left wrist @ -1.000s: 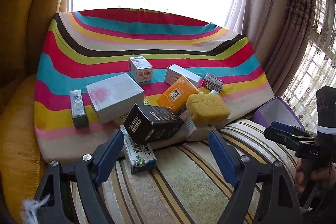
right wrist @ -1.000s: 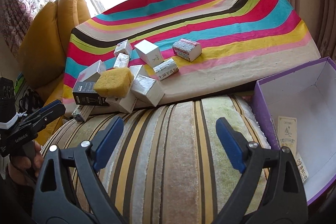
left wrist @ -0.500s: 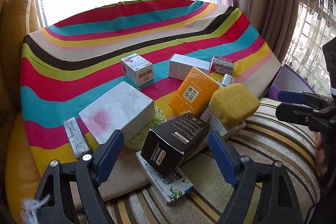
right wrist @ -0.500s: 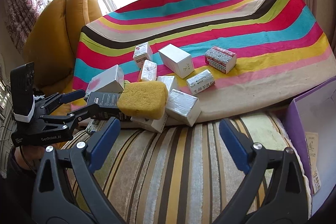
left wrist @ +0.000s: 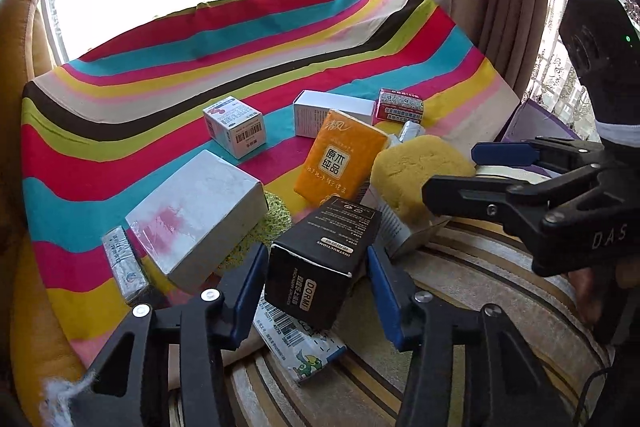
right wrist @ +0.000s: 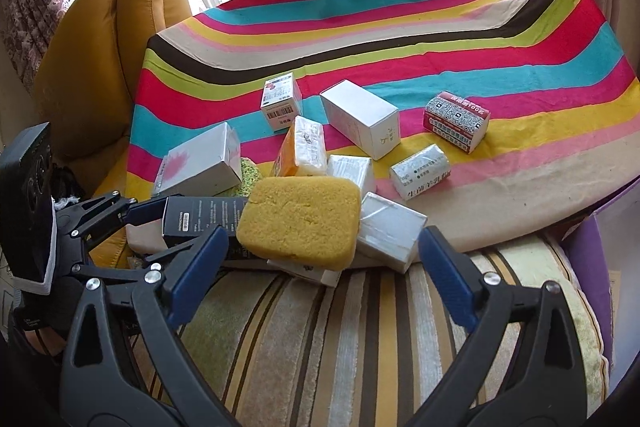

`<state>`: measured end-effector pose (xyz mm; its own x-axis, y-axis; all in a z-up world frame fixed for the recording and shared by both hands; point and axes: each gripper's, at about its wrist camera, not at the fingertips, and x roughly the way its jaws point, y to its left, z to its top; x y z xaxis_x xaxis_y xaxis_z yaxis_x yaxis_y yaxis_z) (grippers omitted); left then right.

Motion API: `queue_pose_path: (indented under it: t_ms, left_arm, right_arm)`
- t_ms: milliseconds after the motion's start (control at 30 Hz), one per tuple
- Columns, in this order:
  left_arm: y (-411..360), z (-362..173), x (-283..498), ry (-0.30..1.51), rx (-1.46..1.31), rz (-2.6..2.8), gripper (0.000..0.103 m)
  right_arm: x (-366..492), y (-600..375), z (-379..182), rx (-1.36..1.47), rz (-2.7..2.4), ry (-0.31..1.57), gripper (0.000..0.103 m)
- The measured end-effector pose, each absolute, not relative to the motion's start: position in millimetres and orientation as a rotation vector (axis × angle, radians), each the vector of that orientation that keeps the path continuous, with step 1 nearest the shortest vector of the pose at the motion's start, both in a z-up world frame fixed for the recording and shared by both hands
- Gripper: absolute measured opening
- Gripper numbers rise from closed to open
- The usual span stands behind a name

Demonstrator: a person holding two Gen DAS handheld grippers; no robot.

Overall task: Organize objects
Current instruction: 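Grasp the black box with left gripper while right gripper grasps the yellow sponge, then carry black box and yellow sponge into the purple box and release both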

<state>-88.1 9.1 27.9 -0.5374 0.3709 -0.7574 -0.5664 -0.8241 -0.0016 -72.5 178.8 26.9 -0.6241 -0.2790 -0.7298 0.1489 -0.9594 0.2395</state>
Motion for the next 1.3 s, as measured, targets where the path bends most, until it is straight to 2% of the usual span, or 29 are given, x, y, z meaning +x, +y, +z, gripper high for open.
queue_pose_path:
  t_ms: [167, 400, 467, 500, 567, 800, 1300]
  left_arm:
    - [13.6, 27.7, -74.7, 0.340, -1.095, 2.340, 0.045]
    - [21.4, 24.3, -63.3, 0.315, -1.162, 2.357, 0.043]
    - [23.5, 24.8, -59.0, 0.299, -1.168, 2.360, 0.041]
    - [24.0, 25.0, -57.3, 0.285, -1.174, 2.362, 0.041]
    - [24.2, 24.7, -53.6, 0.250, -1.190, 2.374, 0.041]
    - [22.5, 24.8, -32.0, 0.101, -1.209, 2.401, 0.040]
    - [30.3, 20.4, 10.3, -0.165, -1.225, 2.320, 0.040]
  right_arm:
    - [-78.7, 166.6, 23.0, 1.258, -2.633, -0.133, 0.097]
    - [-89.9, 154.8, 16.9, 1.320, -2.649, -0.014, 0.097]
    - [-91.3, 154.2, 14.4, 1.333, -2.640, -0.002, 0.089]
    - [-90.8, 154.5, 13.9, 1.335, -2.641, 0.004, 0.079]
    - [-88.4, 156.4, 14.6, 1.323, -2.638, 0.006, 0.072]
    - [-66.5, 171.4, 16.8, 1.263, -2.622, -0.038, 0.070]
    - [-2.2, 219.5, 14.5, 1.264, -2.638, 0.004, 0.070]
